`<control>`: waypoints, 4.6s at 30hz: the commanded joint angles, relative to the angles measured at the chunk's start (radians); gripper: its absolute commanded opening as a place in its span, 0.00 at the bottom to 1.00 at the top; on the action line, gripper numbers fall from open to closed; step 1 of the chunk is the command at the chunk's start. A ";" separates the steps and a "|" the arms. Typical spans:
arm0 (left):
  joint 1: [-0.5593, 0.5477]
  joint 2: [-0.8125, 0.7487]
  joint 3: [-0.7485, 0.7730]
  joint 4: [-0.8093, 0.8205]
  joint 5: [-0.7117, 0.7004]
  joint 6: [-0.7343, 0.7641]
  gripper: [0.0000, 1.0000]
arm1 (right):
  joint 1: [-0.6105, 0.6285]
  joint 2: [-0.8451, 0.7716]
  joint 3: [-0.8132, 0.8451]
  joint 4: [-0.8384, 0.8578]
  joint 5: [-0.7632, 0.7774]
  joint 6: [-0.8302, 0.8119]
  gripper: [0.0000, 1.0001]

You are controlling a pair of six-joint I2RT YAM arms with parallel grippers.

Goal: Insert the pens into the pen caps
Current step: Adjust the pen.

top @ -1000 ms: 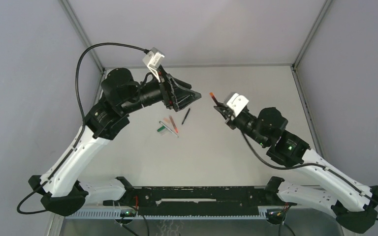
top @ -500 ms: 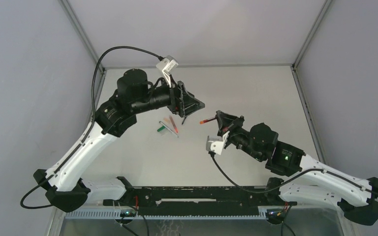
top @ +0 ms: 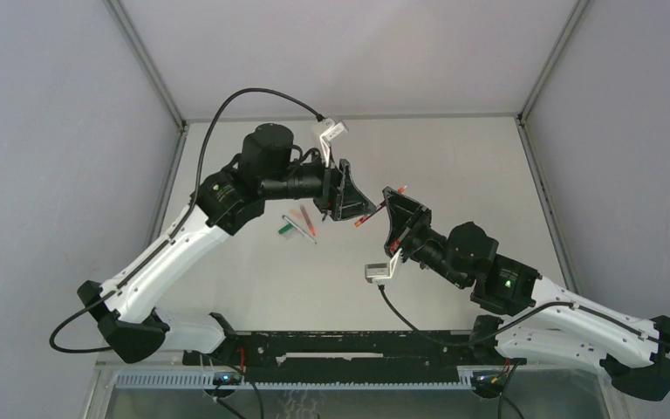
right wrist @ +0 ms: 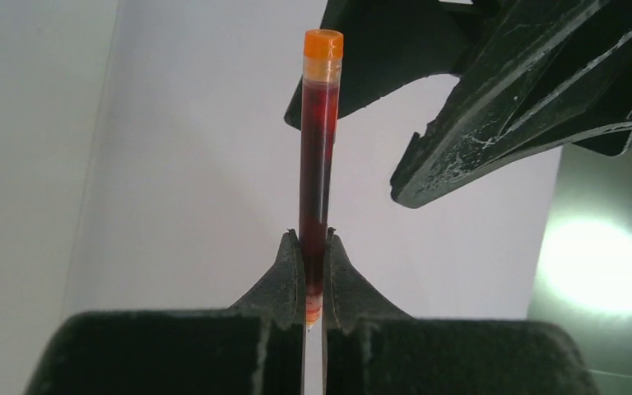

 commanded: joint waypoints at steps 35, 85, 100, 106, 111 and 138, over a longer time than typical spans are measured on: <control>-0.017 0.093 0.083 -0.010 -0.033 -0.023 0.00 | 0.023 -0.035 0.007 0.015 -0.066 -0.175 0.46; 0.040 -0.200 -0.327 0.536 0.024 -0.080 0.00 | -0.178 0.190 0.250 0.288 -0.010 2.572 0.45; 0.039 -0.177 -0.313 0.511 0.033 -0.078 0.30 | -0.178 0.215 0.269 0.282 -0.043 2.489 0.00; 0.038 -0.176 -0.307 0.496 0.039 -0.071 0.41 | -0.175 0.205 0.274 0.261 -0.017 2.455 0.00; 0.039 -0.171 -0.306 0.482 0.065 -0.066 0.37 | -0.178 0.185 0.274 0.263 0.005 2.417 0.00; 0.038 -0.167 -0.308 0.536 0.119 -0.086 0.00 | -0.209 0.186 0.273 0.225 -0.040 2.444 0.38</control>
